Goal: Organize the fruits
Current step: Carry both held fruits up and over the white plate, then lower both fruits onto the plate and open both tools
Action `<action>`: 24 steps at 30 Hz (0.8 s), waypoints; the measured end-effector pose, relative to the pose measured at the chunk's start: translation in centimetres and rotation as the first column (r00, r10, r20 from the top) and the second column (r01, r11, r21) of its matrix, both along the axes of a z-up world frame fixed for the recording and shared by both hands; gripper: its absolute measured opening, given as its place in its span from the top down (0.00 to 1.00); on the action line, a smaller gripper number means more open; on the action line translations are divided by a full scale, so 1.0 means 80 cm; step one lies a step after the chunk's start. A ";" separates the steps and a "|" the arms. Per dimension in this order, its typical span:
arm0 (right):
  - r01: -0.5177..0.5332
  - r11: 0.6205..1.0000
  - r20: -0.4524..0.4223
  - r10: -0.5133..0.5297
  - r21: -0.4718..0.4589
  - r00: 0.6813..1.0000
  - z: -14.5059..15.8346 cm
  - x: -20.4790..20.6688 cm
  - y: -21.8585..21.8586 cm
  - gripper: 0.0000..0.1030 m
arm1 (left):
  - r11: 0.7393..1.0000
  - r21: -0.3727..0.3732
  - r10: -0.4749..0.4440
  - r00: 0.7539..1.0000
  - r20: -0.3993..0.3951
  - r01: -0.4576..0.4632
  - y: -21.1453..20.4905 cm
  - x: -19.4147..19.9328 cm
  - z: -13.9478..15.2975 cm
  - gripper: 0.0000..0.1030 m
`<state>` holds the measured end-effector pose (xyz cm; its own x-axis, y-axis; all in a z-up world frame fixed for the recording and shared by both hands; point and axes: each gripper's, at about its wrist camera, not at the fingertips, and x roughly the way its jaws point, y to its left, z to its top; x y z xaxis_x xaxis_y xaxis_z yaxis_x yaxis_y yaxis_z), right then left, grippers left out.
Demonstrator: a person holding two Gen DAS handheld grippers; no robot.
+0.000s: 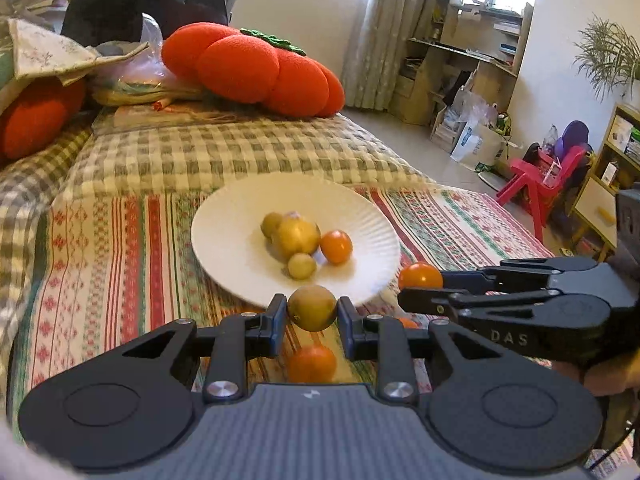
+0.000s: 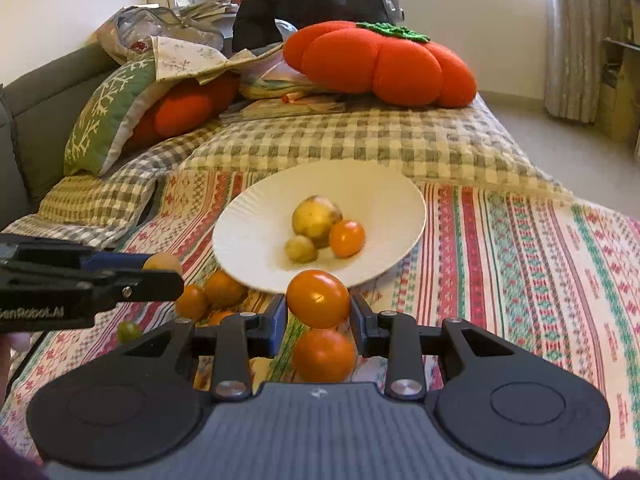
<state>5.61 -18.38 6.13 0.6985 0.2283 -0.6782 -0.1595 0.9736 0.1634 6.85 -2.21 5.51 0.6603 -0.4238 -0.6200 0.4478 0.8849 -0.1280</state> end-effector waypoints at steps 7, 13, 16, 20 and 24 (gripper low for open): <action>-0.014 0.999 0.012 0.014 -0.051 1.000 -0.007 0.028 0.005 0.71 | 0.999 0.039 -0.007 1.000 0.008 0.007 -0.007 0.044 -0.012 0.83; -0.026 0.997 0.008 0.026 -0.069 1.000 -0.015 0.048 0.007 0.71 | 0.997 0.081 -0.013 1.000 0.008 0.012 -0.014 0.070 -0.026 0.83; -0.031 0.997 0.002 0.032 -0.075 0.999 -0.020 0.055 0.009 0.71 | 0.995 0.101 -0.016 1.000 0.008 0.016 -0.017 0.081 -0.031 0.83; -0.042 0.995 -0.003 0.042 -0.087 0.999 -0.026 0.062 0.012 0.71 | 0.994 0.111 -0.014 1.000 0.006 0.014 -0.019 0.092 -0.035 0.83; -0.051 0.994 -0.009 0.050 -0.099 0.999 -0.030 0.068 0.016 0.71 | 0.994 0.111 -0.005 1.000 -0.013 0.007 -0.019 0.102 -0.039 0.83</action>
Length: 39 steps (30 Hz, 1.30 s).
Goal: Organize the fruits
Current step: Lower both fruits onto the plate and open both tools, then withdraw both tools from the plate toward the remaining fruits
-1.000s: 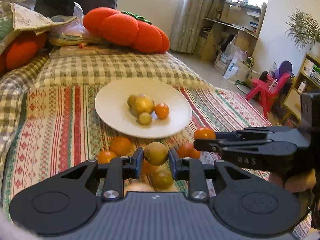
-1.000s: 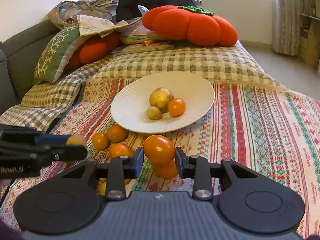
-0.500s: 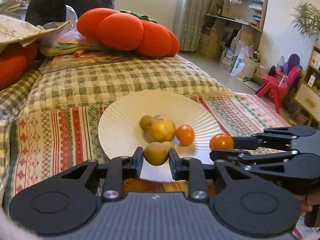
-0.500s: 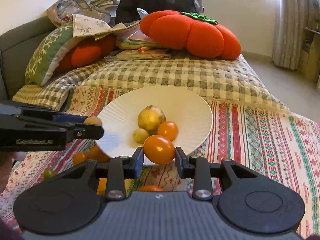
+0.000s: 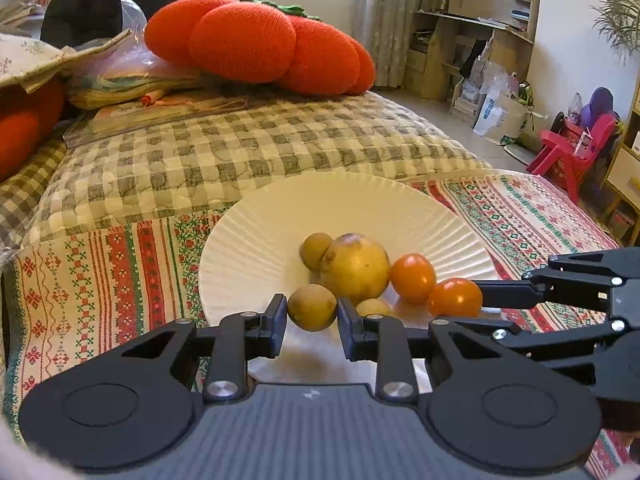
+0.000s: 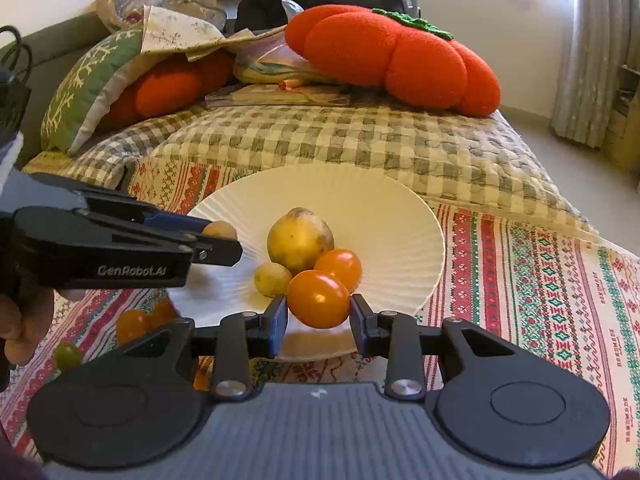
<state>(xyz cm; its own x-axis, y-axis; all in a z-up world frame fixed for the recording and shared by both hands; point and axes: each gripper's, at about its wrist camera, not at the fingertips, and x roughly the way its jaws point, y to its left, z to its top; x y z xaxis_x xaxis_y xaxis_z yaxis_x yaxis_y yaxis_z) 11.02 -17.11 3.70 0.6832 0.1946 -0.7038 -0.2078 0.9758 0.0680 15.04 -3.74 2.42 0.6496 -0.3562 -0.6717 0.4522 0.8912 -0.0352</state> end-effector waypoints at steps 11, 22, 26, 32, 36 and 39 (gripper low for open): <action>-0.011 1.000 -0.006 0.010 -0.013 1.000 -0.007 0.008 0.006 0.70 | 0.999 0.038 -0.003 1.000 -0.017 0.004 -0.009 0.008 -0.010 0.82; -0.007 1.000 -0.006 0.007 -0.015 1.000 -0.004 0.009 0.006 0.57 | 0.999 0.050 0.016 1.000 0.006 -0.016 -0.008 0.008 -0.007 0.66; -0.011 1.000 -0.003 0.011 -0.011 1.000 -0.001 0.007 0.006 0.43 | 0.999 0.047 0.021 1.000 0.015 -0.022 -0.003 0.004 -0.003 0.59; -0.001 1.000 -0.003 0.001 -0.012 1.000 0.006 0.002 0.005 0.32 | 0.998 0.046 0.029 0.999 0.022 -0.030 0.001 -0.009 0.003 0.46; 0.004 1.000 -0.003 -0.004 -0.010 1.000 0.011 -0.005 0.003 0.28 | 0.998 0.058 0.027 0.999 0.031 -0.028 0.005 -0.020 0.007 0.37; 0.015 1.000 -0.005 -0.015 -0.004 1.000 0.016 -0.011 0.002 0.25 | 0.998 0.055 0.037 0.999 0.034 -0.038 0.009 -0.027 0.011 0.29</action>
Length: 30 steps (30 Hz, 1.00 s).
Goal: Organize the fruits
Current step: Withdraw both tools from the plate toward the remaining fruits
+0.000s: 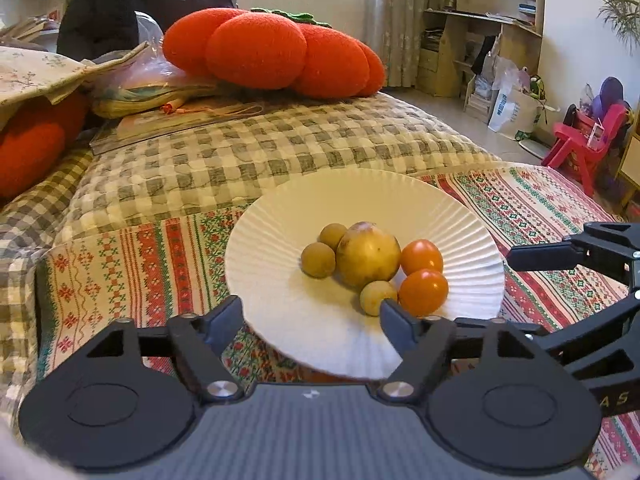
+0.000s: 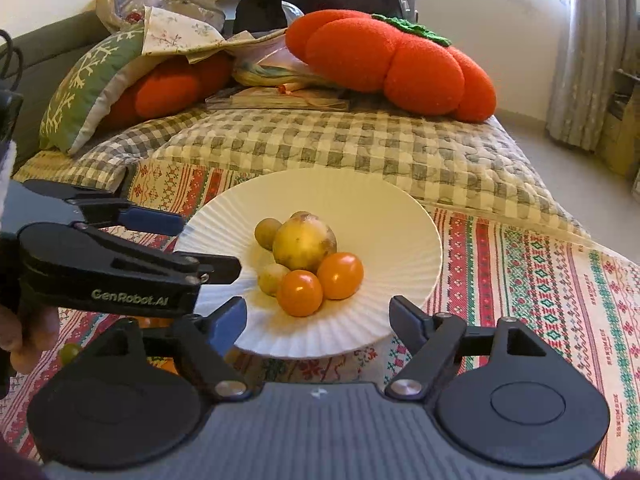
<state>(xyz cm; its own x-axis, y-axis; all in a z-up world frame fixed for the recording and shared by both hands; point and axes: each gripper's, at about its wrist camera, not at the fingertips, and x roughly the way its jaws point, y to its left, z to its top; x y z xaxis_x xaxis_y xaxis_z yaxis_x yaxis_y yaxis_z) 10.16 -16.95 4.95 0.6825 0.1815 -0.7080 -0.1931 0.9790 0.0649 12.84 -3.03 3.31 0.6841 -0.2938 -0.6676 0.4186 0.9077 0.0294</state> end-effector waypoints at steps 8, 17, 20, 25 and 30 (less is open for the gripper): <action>0.018 1.000 -0.001 -0.018 0.003 1.000 0.011 -0.025 -0.001 0.16 | 0.999 -0.029 0.024 1.000 0.000 -0.024 0.011 -0.025 0.015 0.22; 0.048 0.999 -0.006 -0.048 0.013 0.999 0.022 -0.054 -0.007 0.10 | 0.996 -0.070 0.050 0.998 -0.038 -0.053 0.024 -0.061 0.019 0.18; 0.061 0.998 -0.010 -0.061 0.016 0.998 0.024 -0.063 -0.008 0.09 | 0.994 -0.085 0.065 0.997 -0.049 -0.069 0.033 -0.076 0.019 0.16; 0.077 0.997 -0.016 -0.076 0.027 0.997 0.025 -0.075 -0.010 0.06 | 0.991 -0.076 0.104 0.994 -0.029 -0.106 0.048 -0.100 0.019 0.11; 0.082 0.996 -0.031 -0.081 0.029 0.996 0.023 -0.085 -0.009 0.04 | 0.988 -0.056 0.139 0.990 -0.028 -0.141 0.064 -0.114 0.018 0.08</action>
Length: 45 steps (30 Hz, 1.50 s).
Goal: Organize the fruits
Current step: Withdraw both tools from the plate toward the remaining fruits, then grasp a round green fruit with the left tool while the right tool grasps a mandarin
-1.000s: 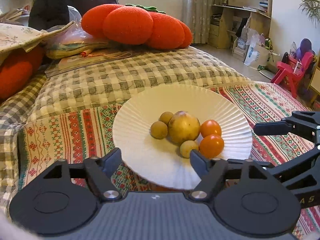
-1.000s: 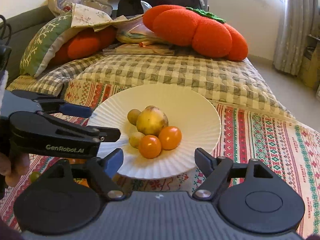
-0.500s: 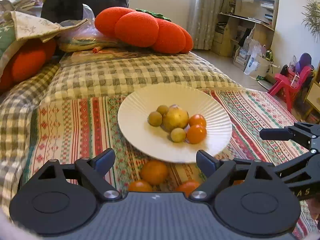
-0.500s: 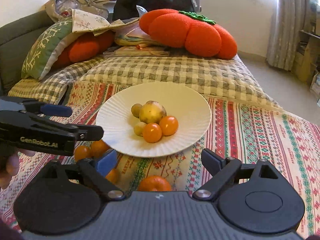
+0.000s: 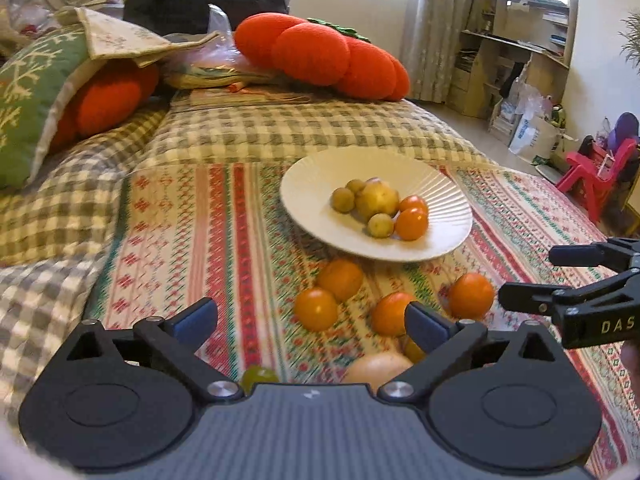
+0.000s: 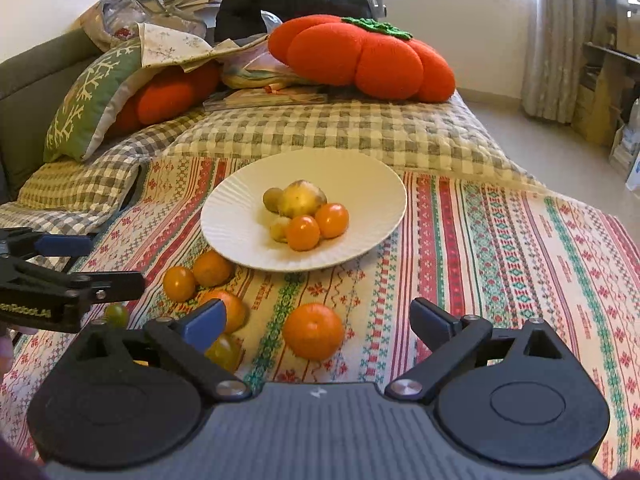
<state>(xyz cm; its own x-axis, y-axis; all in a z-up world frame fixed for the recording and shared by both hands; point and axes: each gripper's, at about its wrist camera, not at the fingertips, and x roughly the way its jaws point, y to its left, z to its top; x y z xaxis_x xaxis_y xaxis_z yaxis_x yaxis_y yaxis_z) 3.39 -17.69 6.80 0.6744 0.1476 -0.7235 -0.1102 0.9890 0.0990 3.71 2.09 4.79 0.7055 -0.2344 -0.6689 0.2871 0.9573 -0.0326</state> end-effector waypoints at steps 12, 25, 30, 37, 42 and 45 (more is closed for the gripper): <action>0.005 0.999 -0.040 -0.007 -0.050 0.999 -0.013 -0.016 0.006 0.00 | 0.996 0.005 0.092 0.995 -0.043 -0.092 0.034 -0.023 -0.016 0.07; 0.006 0.992 -0.125 -0.023 -0.129 0.992 -0.048 -0.020 0.010 0.00 | 0.989 0.064 0.139 0.980 -0.140 -0.131 0.052 -0.024 -0.060 0.07; -0.012 0.989 -0.137 -0.008 -0.148 0.991 -0.057 -0.020 0.015 0.00 | 0.984 0.075 0.169 0.973 -0.159 -0.159 0.056 -0.024 -0.074 0.07; -0.002 0.995 -0.131 -0.011 -0.096 0.991 -0.067 -0.013 0.013 0.00 | 0.985 0.066 0.164 0.981 -0.100 -0.158 0.052 -0.030 -0.078 0.07; -0.004 0.997 -0.092 -0.003 -0.075 0.996 -0.072 -0.008 0.009 0.00 | 0.986 0.050 0.161 0.985 -0.066 -0.158 0.050 -0.025 -0.080 0.07; -0.008 0.998 -0.076 0.003 -0.064 0.997 -0.074 -0.006 0.009 0.00 | 0.986 0.045 0.161 0.985 -0.055 -0.159 0.048 -0.022 -0.080 0.08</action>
<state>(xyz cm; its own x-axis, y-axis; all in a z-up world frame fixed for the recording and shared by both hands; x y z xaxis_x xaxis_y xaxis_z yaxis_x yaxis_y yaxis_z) 2.87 -16.97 0.89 0.6163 0.1028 -0.7808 -0.1106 0.9929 0.0434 1.94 5.89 -1.65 0.6914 -0.0939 -0.7163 0.1292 0.9916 -0.0053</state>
